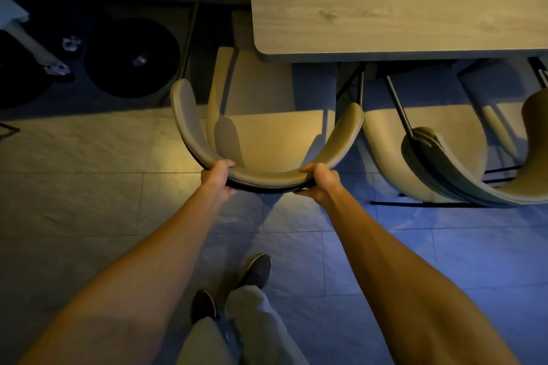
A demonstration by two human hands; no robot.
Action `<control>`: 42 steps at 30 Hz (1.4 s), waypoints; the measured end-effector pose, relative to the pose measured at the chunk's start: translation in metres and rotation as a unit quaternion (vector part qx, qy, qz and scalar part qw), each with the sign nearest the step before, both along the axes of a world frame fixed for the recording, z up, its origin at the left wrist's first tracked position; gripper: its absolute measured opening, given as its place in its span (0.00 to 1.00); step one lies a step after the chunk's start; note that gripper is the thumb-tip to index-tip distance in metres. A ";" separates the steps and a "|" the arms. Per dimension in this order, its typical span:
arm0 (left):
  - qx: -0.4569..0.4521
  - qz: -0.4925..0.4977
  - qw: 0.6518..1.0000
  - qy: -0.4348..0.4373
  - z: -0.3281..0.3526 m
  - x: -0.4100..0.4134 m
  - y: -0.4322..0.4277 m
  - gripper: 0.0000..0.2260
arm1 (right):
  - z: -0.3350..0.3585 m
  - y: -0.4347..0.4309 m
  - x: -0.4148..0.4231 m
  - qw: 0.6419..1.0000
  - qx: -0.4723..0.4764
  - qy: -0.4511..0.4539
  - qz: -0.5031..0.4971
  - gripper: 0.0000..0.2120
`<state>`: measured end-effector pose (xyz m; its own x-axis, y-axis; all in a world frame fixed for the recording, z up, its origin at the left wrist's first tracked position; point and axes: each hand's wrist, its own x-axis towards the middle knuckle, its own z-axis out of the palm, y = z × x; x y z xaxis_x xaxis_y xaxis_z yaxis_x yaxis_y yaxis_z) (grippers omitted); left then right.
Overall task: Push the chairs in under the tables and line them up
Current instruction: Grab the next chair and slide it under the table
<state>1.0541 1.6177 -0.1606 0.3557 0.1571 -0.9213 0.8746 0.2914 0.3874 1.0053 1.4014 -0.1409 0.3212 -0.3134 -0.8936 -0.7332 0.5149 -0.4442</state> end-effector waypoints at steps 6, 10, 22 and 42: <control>0.000 -0.005 1.000 -0.011 -0.005 0.023 -0.015 0.23 | -0.005 -0.016 0.020 1.000 -0.004 0.006 -0.011 0.28; 0.007 -0.007 1.000 -0.010 -0.004 0.033 -0.029 0.19 | -0.006 -0.027 0.031 1.000 -0.008 0.015 -0.005 0.27; 0.035 0.005 0.999 0.005 -0.012 0.052 -0.042 0.27 | -0.008 -0.037 0.047 1.000 -0.016 0.022 -0.006 0.25; -0.076 -0.220 0.972 -0.011 0.068 0.016 -0.013 0.25 | 0.059 0.009 -0.013 0.981 -0.166 -0.061 0.083 0.02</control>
